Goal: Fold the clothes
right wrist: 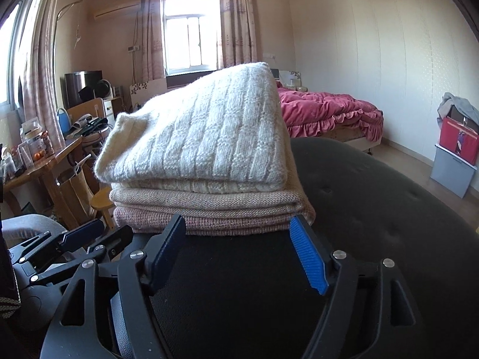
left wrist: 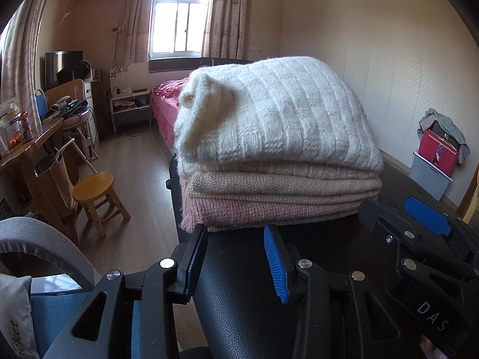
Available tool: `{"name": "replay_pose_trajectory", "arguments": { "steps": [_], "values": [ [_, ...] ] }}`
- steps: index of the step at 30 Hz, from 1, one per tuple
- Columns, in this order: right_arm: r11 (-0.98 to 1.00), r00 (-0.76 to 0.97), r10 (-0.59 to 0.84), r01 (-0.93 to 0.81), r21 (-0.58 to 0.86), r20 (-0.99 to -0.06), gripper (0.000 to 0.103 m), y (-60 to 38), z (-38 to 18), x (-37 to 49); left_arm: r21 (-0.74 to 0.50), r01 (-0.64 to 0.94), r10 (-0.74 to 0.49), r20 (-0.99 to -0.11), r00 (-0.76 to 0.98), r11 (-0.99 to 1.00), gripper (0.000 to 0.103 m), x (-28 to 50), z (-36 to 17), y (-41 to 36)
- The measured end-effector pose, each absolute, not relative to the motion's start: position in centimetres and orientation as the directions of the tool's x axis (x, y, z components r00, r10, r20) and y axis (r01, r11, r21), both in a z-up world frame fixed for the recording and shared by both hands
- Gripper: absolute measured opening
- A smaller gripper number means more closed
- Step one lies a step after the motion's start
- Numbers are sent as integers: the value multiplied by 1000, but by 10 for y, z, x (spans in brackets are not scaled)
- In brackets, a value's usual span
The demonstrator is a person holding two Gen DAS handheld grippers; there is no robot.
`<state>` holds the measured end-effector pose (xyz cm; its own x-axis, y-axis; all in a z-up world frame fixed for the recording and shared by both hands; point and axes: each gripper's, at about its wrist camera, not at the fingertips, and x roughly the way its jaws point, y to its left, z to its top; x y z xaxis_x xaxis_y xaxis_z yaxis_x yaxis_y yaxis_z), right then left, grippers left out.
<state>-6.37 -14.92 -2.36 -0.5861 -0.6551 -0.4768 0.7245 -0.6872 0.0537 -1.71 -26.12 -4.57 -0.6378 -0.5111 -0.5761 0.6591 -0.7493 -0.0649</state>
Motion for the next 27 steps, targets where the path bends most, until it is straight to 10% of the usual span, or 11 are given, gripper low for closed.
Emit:
{"name": "replay_pose_trajectory", "arguments": {
  "steps": [27],
  "values": [
    [-675, -582, -663, 737, 40, -472, 76, -149, -22, -62, -22, 690, -517, -645, -563, -724, 40, -17, -50, -262]
  ]
}}
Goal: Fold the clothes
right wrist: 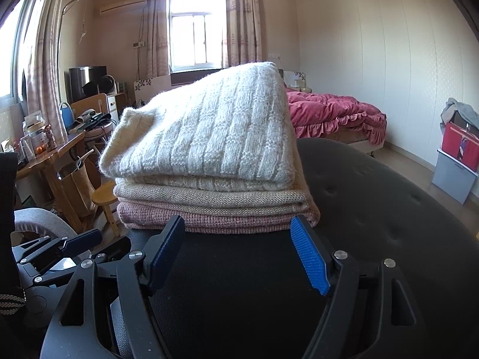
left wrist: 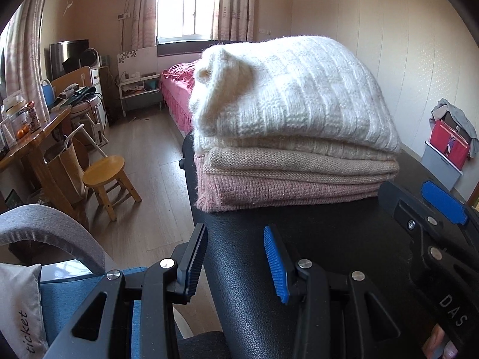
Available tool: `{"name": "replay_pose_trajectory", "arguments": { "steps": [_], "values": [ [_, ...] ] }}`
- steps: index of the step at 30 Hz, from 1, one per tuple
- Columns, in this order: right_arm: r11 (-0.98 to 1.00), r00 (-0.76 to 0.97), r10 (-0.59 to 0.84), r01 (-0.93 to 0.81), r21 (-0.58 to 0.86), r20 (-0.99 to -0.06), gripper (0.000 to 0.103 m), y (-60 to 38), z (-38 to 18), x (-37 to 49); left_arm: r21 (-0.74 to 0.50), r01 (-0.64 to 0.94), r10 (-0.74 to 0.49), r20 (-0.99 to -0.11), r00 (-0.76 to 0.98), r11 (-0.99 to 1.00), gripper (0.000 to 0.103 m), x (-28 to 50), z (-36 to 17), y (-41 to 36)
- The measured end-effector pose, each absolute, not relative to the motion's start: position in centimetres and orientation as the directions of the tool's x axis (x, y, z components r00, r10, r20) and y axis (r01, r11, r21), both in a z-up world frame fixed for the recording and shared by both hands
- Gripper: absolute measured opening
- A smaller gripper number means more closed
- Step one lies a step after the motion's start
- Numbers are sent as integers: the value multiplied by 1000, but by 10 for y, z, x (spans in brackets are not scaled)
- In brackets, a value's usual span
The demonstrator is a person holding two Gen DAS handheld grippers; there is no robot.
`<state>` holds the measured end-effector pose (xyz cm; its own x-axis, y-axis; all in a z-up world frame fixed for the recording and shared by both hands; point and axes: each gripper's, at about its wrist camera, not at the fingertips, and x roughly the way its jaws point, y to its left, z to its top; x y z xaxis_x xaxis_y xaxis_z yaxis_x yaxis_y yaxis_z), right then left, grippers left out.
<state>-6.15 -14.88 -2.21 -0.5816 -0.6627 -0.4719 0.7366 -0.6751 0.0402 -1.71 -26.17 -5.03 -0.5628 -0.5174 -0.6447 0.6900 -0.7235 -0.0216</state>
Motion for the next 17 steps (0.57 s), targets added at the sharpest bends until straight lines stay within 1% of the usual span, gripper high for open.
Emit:
{"name": "replay_pose_trajectory", "arguments": {
  "steps": [5, 7, 9, 11, 14, 17],
  "values": [
    [-675, -580, -662, 737, 41, -475, 76, -149, -23, -62, 27, 699, -547, -644, -534, -714, 40, -20, -50, -259],
    [-675, -579, -662, 737, 42, -475, 76, -148, -23, -63, 81, 714, -595, -622, -509, -696, 40, -21, -47, -254],
    [-675, -578, -662, 737, 44, -477, 76, -148, -23, -63, 120, 731, -647, -575, -500, -672, 40, -18, -41, -250],
    [-675, -578, -662, 737, 45, -477, 76, -148, -23, -63, 94, 722, -640, -550, -536, -685, 40, -15, -35, -248],
    [-675, -578, -662, 736, 45, -478, 76, -149, -23, -63, 61, 704, -613, -551, -567, -707, 40, -14, -33, -248],
    [-676, -578, -662, 736, 45, -477, 76, -149, -23, -63, 65, 700, -609, -554, -567, -711, 40, -13, -34, -248]
  ]
}}
